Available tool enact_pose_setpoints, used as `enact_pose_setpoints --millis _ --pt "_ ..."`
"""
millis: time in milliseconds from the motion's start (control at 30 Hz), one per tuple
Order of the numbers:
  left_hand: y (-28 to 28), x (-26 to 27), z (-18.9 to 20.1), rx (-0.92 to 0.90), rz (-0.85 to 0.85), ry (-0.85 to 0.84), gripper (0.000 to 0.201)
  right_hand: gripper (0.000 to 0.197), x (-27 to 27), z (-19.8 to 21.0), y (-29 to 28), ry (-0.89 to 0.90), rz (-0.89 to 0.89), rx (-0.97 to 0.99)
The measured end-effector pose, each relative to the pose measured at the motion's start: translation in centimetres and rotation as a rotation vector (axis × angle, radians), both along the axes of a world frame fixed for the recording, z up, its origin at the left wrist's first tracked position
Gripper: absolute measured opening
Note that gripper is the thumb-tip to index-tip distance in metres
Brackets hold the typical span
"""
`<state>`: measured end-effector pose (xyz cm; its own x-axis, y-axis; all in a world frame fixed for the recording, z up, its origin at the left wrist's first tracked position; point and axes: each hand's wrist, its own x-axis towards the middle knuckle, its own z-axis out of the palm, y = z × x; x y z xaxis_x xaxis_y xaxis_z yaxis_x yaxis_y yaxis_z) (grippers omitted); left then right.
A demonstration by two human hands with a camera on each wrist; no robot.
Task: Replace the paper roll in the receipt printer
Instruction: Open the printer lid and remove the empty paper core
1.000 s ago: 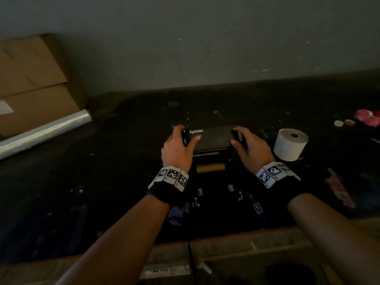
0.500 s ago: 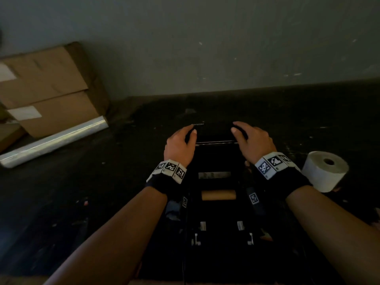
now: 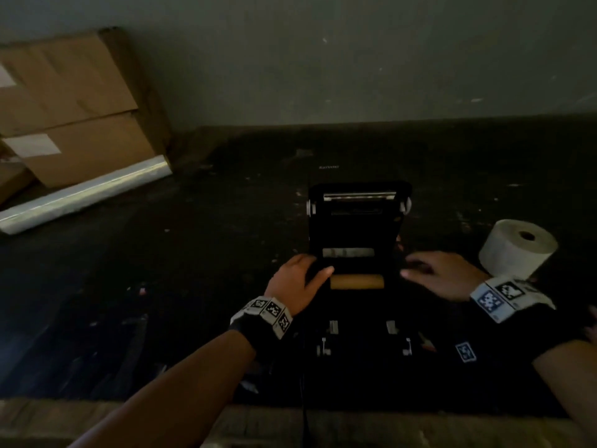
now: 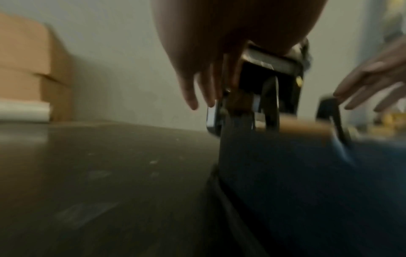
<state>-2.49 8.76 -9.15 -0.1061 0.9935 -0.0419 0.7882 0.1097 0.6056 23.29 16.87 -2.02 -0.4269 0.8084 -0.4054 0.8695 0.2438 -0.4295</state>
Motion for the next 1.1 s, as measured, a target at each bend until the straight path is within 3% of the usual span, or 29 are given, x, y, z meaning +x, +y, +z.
enact_pose_setpoints --millis 133,367,600,733,933,1100 --pt "-0.2 0.2 -1.7 -0.105 -0.154 0.097 0.056 0.050 -1.8 -2.8 -1.2 -0.092 0.119 -0.001" --pt "0.0 1.7 -2.4 -0.042 -0.106 0.129 0.045 0.050 -3.3 -5.0 -1.9 -0.106 0.081 0.077" --pt "-0.1 2.8 1.5 0.069 -0.053 -0.115 0.045 0.047 -2.1 -2.5 -3.6 0.385 -0.113 0.170" --pt "0.0 3.3 4.1 0.180 -0.066 -0.178 0.042 0.040 -1.0 -0.4 -4.9 0.515 -0.208 0.259" --pt "1.1 6.4 6.8 0.092 -0.290 -0.178 0.036 0.033 2.7 1.1 -7.3 0.701 -0.496 0.280" --pt "2.0 11.5 7.3 0.043 -0.454 -0.284 0.027 0.015 7.7 0.5 -8.6 0.858 -0.820 0.332"
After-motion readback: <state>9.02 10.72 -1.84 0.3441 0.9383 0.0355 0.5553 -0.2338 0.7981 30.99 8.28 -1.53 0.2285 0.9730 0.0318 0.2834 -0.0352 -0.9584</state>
